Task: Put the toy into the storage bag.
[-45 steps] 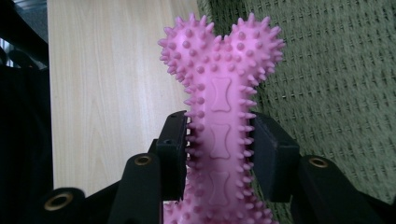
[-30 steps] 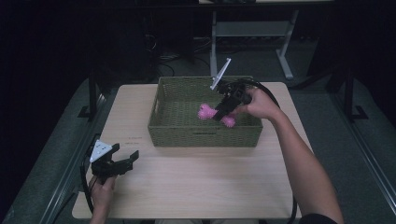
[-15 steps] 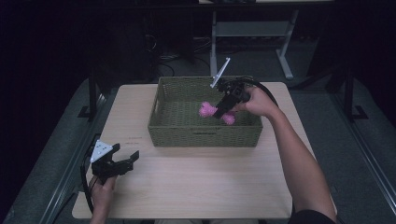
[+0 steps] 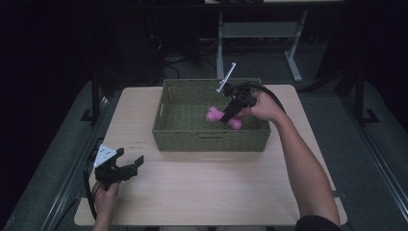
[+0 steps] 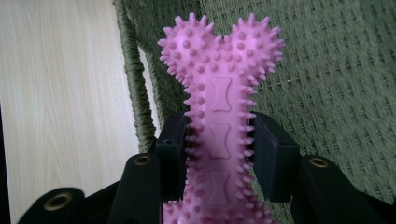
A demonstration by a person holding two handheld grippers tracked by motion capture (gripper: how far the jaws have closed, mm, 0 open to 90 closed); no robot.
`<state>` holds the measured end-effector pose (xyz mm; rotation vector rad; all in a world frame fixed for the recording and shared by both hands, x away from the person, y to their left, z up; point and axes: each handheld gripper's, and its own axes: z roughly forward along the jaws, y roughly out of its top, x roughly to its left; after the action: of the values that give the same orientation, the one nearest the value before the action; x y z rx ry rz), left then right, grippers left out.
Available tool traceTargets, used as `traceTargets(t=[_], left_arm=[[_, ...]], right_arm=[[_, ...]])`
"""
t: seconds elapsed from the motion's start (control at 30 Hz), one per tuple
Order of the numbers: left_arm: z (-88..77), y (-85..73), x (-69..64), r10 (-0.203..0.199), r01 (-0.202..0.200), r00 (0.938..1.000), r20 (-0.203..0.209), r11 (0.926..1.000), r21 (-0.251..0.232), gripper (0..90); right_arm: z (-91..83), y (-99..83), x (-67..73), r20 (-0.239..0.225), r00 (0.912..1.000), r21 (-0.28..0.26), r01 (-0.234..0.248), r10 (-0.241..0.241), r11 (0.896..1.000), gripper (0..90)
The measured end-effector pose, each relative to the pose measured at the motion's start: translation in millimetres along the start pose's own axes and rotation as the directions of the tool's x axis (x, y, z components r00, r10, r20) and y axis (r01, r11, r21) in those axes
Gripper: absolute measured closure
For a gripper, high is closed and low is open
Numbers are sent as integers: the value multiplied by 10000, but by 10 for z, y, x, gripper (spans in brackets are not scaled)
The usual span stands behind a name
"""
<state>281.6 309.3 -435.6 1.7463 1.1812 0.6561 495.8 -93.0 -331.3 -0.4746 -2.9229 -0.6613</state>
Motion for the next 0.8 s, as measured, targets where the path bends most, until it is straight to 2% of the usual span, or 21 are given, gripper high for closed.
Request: traceTargets(t=[0.5,0.57,0.8], left_arm=[[3,-1,2,13,-13,10000,-4,10000,24,139],[3,0,-1,7,-7,10000,18,10000,26,138],[5,0,-4,21,-21,10000,28,10000,29,138]], right_arm=[[107,-16,-76,-39,9998,88,-196,196,9998,580],[130,-42,-87,-102,9996,-28,-274,274,9996,580],[207,-108,-130,-157,9989,51,-448,449,9990,580]])
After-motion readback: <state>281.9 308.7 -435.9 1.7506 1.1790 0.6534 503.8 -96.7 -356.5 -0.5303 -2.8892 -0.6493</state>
